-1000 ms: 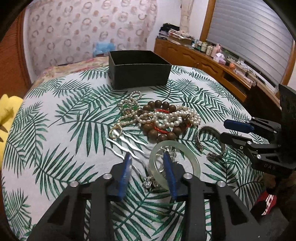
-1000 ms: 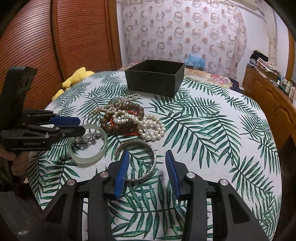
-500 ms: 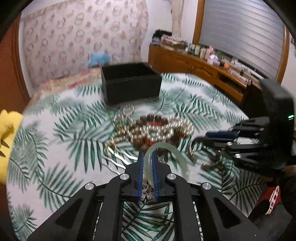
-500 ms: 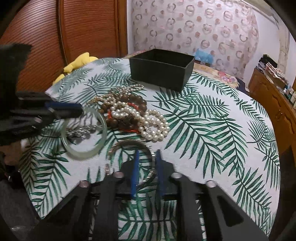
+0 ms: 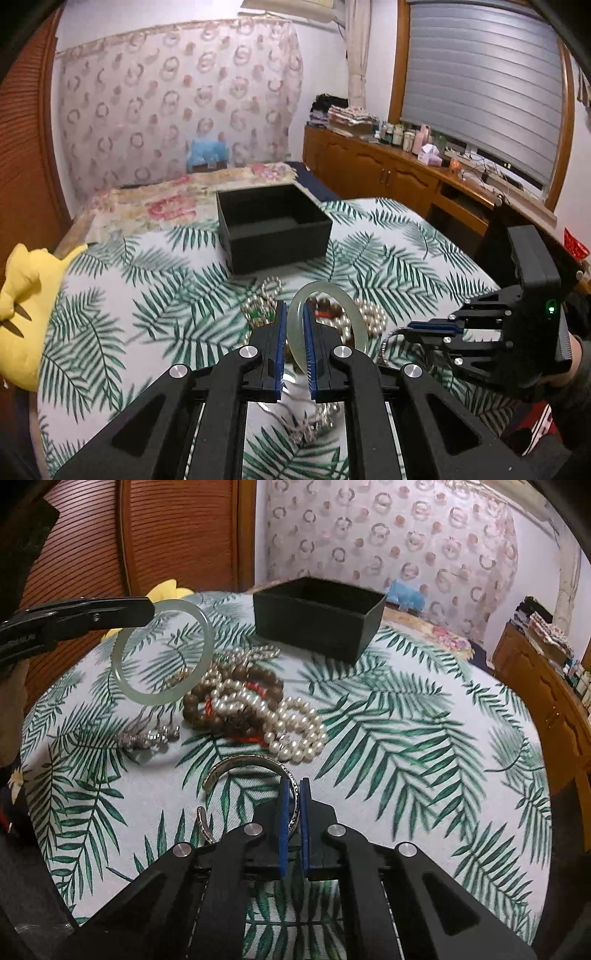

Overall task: Organize jewelry
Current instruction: 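Carry both bangles into the black box and open both grippers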

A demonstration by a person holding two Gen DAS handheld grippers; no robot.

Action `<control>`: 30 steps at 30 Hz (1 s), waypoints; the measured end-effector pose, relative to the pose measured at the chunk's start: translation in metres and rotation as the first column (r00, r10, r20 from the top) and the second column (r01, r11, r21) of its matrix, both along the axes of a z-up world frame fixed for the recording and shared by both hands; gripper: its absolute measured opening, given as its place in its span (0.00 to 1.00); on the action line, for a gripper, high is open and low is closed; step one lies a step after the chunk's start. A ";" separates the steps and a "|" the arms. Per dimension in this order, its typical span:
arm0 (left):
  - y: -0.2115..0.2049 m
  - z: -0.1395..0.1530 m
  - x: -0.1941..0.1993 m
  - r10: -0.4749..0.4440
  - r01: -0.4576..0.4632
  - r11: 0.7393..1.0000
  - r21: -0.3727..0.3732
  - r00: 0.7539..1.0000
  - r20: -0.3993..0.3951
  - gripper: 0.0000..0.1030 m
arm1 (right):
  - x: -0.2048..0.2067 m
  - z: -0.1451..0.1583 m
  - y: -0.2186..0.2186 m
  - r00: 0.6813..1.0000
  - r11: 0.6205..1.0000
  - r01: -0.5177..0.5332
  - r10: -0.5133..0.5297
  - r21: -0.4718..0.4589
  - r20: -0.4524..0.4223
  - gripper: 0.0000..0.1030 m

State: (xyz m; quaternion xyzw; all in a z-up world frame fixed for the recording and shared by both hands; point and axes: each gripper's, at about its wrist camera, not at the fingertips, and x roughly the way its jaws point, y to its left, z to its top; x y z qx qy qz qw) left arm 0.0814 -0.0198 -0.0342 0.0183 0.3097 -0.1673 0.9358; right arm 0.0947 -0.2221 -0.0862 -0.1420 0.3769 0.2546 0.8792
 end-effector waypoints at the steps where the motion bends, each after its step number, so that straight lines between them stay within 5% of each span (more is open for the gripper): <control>1: 0.000 0.003 0.002 0.000 0.000 1.000 -0.001 1.000 0.007 0.08 | 0.000 0.004 -0.002 1.000 1.000 0.004 -0.004 0.004 0.011 0.06; 10: -0.001 0.022 0.016 0.007 -0.007 1.000 0.009 0.999 0.048 0.08 | 0.019 0.051 -0.009 0.993 0.999 0.043 -0.046 0.030 0.112 0.06; 19: 0.008 0.038 0.051 0.054 -0.055 0.998 0.018 0.996 0.073 0.08 | 0.079 0.091 0.003 0.978 0.995 0.082 -0.091 0.053 0.188 0.06; 30: 0.023 0.042 0.096 0.115 -0.116 0.993 0.010 0.991 0.073 0.08 | 0.159 0.095 0.033 0.974 0.992 0.124 -0.129 0.037 0.188 0.06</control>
